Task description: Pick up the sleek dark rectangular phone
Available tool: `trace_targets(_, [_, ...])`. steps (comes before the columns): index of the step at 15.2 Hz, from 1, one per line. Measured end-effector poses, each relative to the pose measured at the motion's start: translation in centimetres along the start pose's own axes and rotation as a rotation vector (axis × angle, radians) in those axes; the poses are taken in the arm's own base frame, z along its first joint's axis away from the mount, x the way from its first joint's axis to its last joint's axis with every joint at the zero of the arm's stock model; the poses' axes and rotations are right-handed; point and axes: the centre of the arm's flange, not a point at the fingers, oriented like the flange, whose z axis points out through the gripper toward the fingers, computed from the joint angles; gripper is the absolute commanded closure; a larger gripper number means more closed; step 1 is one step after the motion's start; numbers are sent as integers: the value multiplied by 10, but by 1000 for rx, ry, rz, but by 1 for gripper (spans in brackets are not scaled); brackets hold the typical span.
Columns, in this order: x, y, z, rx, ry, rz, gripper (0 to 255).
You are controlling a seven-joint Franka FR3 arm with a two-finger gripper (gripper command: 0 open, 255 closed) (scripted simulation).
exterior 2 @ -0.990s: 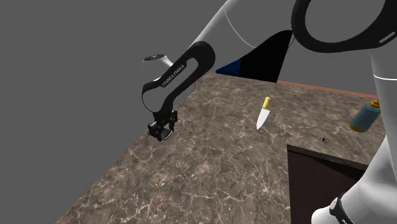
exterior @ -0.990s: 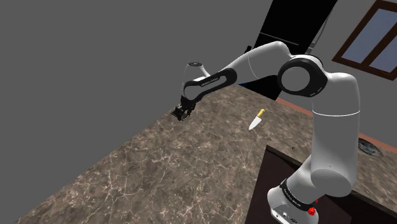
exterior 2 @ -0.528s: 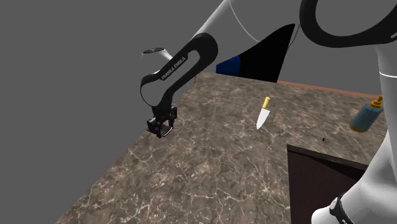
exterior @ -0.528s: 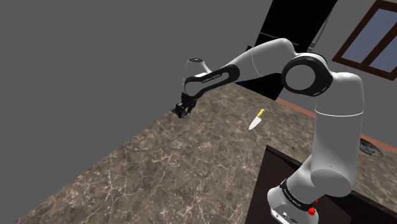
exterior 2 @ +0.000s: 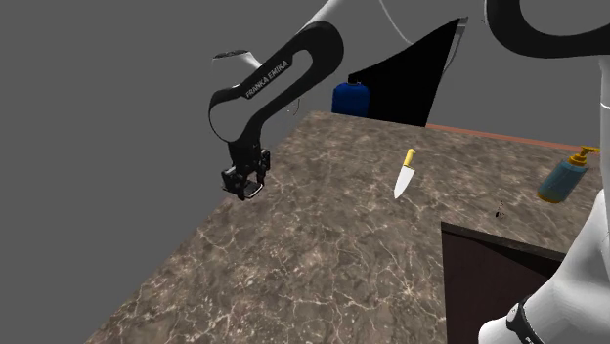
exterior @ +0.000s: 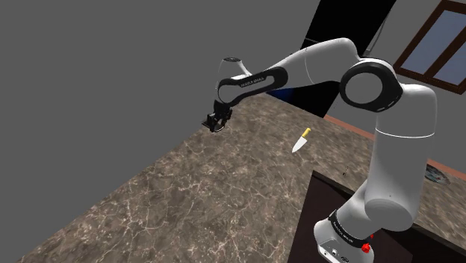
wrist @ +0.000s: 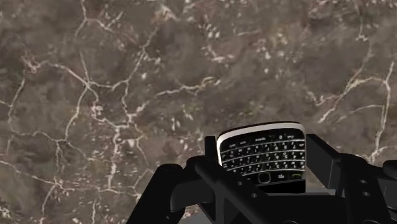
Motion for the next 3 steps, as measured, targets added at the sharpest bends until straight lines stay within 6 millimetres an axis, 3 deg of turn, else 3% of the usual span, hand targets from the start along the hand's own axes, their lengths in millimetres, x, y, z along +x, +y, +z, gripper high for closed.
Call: trace_targets(3, [0, 0, -13, 0, 0, 0, 255])
